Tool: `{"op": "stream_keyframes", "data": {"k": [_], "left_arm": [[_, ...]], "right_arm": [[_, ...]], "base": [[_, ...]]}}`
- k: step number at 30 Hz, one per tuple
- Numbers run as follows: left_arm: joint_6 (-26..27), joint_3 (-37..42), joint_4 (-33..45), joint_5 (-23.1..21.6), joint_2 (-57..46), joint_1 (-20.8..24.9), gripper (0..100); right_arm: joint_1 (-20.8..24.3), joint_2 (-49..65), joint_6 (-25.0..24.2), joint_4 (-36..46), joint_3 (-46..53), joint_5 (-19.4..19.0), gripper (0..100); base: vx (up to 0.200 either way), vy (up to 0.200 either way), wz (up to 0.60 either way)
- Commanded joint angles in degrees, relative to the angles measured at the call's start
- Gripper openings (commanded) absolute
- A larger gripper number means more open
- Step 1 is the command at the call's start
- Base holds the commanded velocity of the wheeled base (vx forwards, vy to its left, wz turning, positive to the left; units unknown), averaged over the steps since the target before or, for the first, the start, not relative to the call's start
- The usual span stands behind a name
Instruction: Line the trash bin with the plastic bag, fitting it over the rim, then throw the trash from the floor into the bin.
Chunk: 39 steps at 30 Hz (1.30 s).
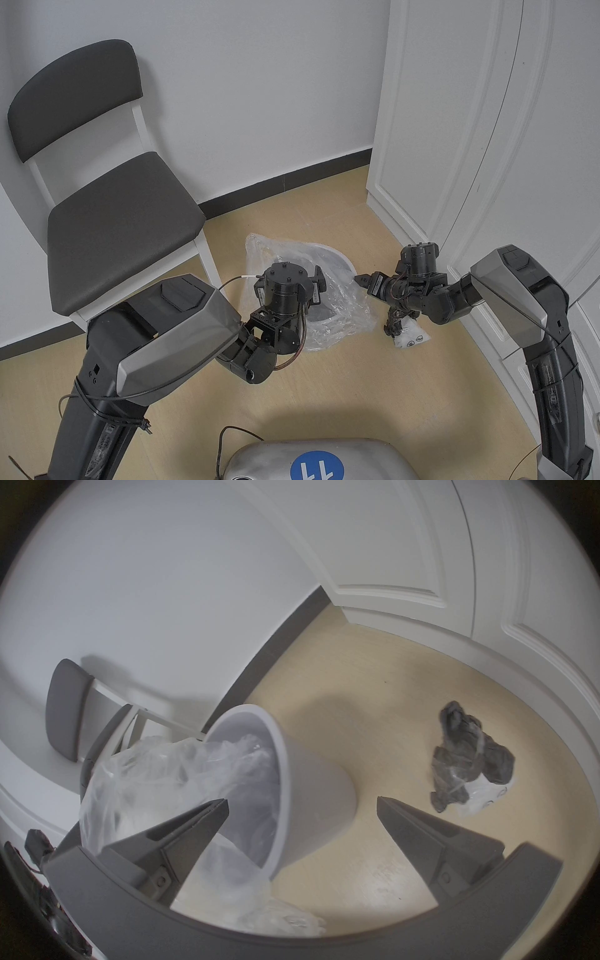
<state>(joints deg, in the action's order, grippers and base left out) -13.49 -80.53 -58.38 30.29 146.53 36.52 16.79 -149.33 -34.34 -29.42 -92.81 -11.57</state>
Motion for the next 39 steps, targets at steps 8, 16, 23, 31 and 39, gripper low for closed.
{"op": "stream_keyframes", "data": {"k": [8,16,23,31,39], "left_arm": [[-0.13,-0.15,-0.07,0.03,-0.02,-0.31,100],[-0.13,-0.06,-0.33,0.03,-0.02,-0.58,100],[-0.13,-0.15,-0.77,0.03,0.07,-0.58,100],[-0.13,-0.15,-0.86,0.03,0.16,-0.58,100],[-0.13,-0.15,-0.86,0.03,0.25,-0.58,100]], "right_arm": [[1.67,-7.99,0.59,-0.38,-10.03,0.49,100],[1.41,-12.82,0.59,-0.29,-16.27,0.76,100],[0.97,-15.64,0.5,-0.29,-20.84,2.16,100],[1.06,-17.22,0.68,-0.29,-21.78,2.69,100],[1.41,-17.57,0.59,-0.38,-21.78,3.4,100]], "base": [[0.0,0.0,0.0],[0.0,0.0,0.0],[0.0,0.0,0.0],[0.0,0.0,0.0],[0.0,0.0,0.0]]}}
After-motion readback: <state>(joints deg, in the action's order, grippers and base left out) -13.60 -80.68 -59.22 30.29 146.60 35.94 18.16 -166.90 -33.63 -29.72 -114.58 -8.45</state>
